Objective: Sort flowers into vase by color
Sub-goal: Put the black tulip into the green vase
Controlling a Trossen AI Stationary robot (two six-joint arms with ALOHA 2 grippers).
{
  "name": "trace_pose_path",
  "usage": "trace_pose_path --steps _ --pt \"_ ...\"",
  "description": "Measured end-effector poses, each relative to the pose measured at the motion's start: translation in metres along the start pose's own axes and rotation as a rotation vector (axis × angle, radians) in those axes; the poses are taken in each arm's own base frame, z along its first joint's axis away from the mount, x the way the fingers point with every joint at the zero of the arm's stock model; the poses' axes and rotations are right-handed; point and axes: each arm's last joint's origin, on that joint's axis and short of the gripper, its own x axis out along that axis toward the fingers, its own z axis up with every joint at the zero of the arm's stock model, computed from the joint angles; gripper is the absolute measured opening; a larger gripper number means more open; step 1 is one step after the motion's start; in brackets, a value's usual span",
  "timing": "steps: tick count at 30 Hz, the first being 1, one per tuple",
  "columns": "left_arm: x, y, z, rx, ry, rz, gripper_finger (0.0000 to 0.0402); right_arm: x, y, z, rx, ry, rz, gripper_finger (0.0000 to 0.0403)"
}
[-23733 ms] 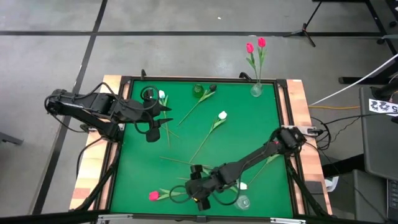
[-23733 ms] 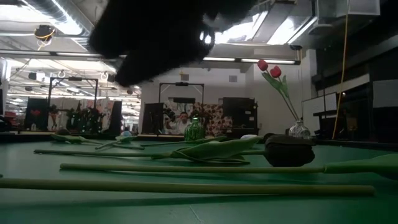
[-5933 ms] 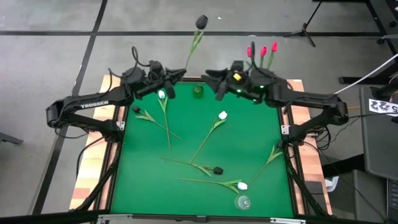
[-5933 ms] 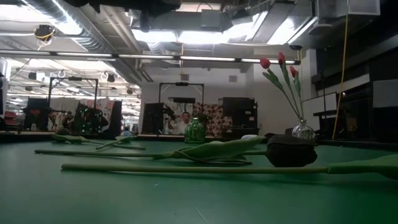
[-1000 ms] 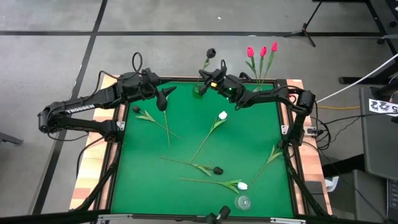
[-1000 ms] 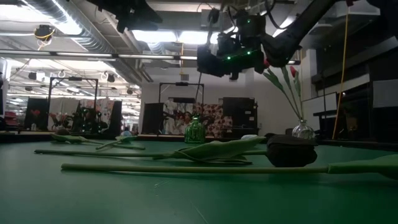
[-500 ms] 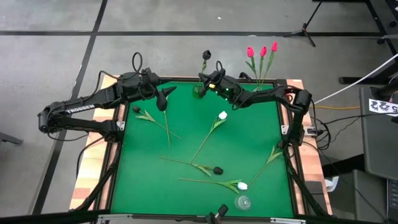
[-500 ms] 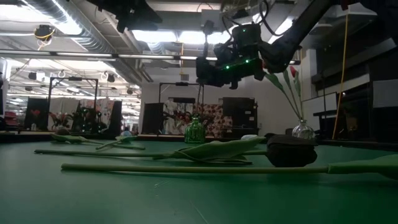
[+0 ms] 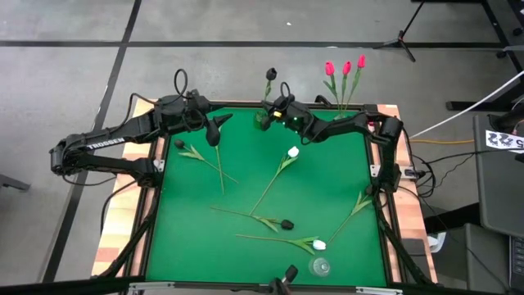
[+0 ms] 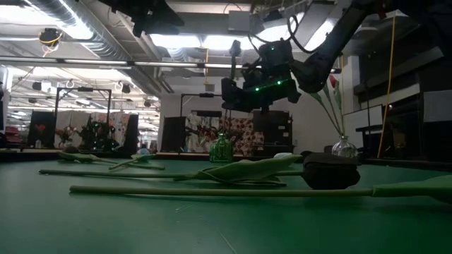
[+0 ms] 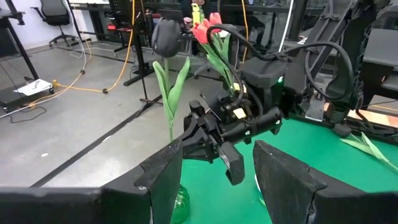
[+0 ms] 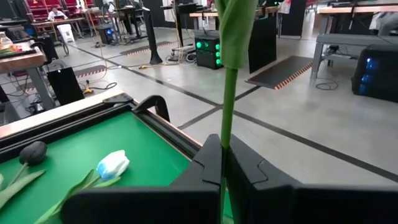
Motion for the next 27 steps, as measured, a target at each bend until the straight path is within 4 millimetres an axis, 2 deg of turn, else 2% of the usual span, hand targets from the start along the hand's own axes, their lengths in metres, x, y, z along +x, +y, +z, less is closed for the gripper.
trace_pose_path --steps 16,27 --pt "0.0 0.0 0.0 0.001 0.0 0.0 0.0194 0.001 -0.0061 -0.0052 0.015 0.059 -0.013 0.0015" --pt "0.0 -0.0001 0.0 0.006 0.0 -0.001 0.0194 0.001 -0.0046 -0.0054 0.024 0.067 0.039 0.0074"
